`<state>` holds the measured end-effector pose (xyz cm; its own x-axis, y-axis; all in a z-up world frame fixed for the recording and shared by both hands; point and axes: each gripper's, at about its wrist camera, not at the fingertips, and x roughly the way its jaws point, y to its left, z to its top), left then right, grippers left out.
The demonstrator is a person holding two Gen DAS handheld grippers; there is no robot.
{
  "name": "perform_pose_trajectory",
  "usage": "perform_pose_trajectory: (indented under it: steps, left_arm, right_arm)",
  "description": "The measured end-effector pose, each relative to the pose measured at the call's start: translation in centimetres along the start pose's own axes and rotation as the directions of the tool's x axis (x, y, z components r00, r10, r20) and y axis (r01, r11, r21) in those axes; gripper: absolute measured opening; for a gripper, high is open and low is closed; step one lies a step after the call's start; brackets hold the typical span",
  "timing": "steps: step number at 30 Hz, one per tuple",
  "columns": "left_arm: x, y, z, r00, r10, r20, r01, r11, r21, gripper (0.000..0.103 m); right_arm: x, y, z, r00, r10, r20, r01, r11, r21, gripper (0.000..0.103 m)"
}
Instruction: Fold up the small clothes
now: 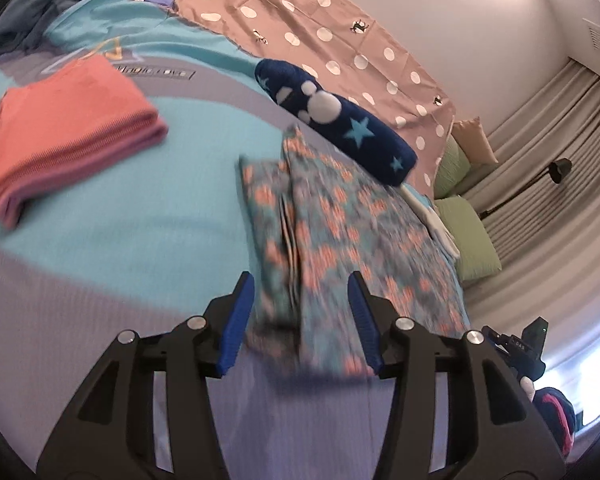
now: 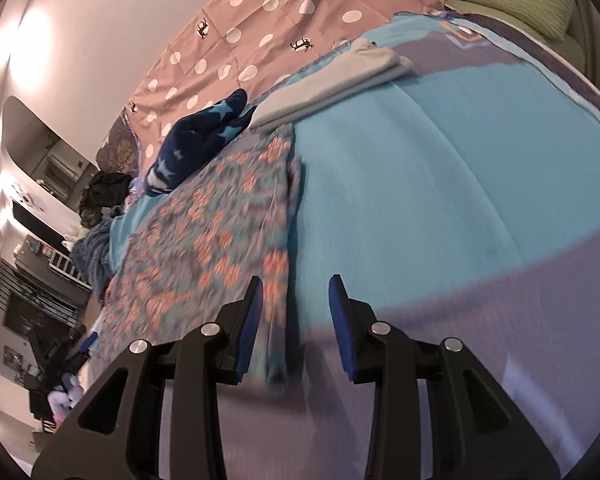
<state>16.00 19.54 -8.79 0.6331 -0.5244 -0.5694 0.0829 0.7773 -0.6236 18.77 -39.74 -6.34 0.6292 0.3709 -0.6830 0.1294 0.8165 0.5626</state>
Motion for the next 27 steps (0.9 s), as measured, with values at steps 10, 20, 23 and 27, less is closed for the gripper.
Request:
perform_pose_trajectory:
  steps: [10, 20, 23, 27]
  left_arm:
    - [-3.1, -1.7, -3.3, 1.000, -0.025, 0.018, 0.024, 0.998, 0.051, 0.049]
    - [0.9, -3.1, -1.9, 0.999, 0.048, -0.021, -0.045, 0.989, 0.138, 0.051]
    - [2.2, -2.8, -1.7, 0.996, 0.080, -0.048, -0.073, 0.987, 0.141, 0.048]
    - [2.0, -2.8, -1.9, 0.997, 0.054, -0.057, -0.046, 0.990, 0.132, 0.004]
  right_arm:
    - [-1.9, 0.8, -4.4, 0.997, 0.051, -0.051, -0.053, 0.998, -0.026, 0.045]
    - [-0.9, 1.6, -6.1, 0.996, 0.040, -0.082, -0.043, 0.998, -0.040, 0.045]
    - [-1.0, 1.5, -6.1, 0.996, 0.042, -0.075, -0.045, 0.998, -0.037, 0.047]
    - [-0.7, 1.3, -6.0, 0.996, 0.039, -0.076, -0.042, 0.998, -0.036, 0.049]
